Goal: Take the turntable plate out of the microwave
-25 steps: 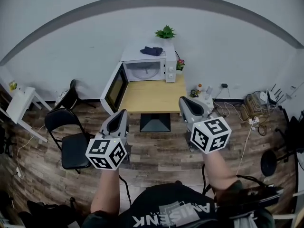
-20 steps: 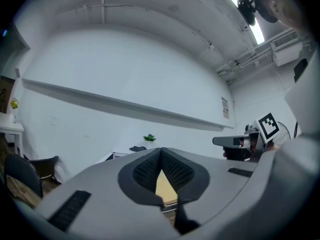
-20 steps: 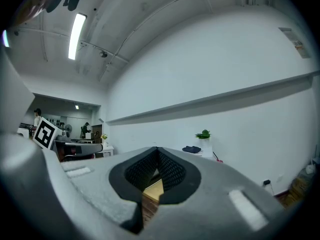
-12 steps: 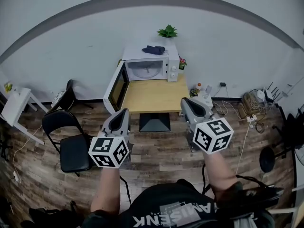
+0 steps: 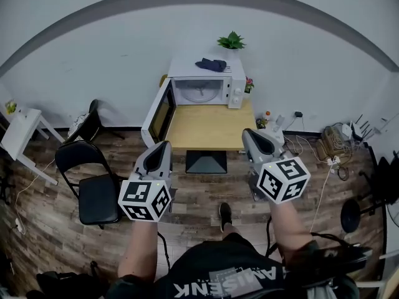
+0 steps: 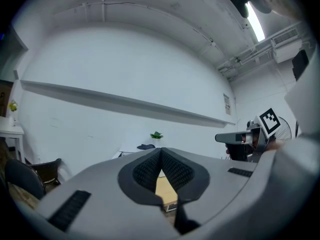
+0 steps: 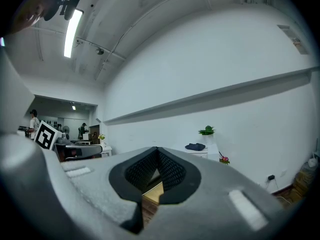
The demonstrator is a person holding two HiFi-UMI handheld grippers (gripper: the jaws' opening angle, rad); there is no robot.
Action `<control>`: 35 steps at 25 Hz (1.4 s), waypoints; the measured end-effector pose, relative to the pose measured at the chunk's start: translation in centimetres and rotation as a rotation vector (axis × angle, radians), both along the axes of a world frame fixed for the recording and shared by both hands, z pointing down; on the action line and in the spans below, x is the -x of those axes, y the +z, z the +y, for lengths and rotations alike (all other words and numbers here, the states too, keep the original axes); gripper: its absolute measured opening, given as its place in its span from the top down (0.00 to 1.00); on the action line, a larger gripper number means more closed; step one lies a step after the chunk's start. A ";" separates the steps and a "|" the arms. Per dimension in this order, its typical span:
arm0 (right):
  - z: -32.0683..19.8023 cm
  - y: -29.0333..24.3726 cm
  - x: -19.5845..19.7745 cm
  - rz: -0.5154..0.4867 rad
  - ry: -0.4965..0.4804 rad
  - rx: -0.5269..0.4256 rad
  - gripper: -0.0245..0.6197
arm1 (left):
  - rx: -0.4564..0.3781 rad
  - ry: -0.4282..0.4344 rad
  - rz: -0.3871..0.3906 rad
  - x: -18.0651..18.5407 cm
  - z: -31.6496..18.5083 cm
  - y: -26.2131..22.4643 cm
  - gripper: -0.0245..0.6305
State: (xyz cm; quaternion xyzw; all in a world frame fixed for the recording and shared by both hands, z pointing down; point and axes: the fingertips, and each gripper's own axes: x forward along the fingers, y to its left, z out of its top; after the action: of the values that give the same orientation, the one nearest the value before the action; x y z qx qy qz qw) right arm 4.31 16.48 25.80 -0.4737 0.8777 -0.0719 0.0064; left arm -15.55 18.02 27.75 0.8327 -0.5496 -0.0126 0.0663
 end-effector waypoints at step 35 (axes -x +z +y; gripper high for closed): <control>-29.9 1.8 -7.5 -0.048 -0.183 -0.011 0.95 | 0.085 -0.027 0.017 -10.2 -27.7 0.6 0.96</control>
State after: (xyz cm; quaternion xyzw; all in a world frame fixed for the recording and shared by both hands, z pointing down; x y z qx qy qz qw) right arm 11.85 -13.38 27.60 -0.3895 0.9174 -0.0789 0.0235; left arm -5.39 -9.69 28.36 0.8215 -0.5602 0.0029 0.1062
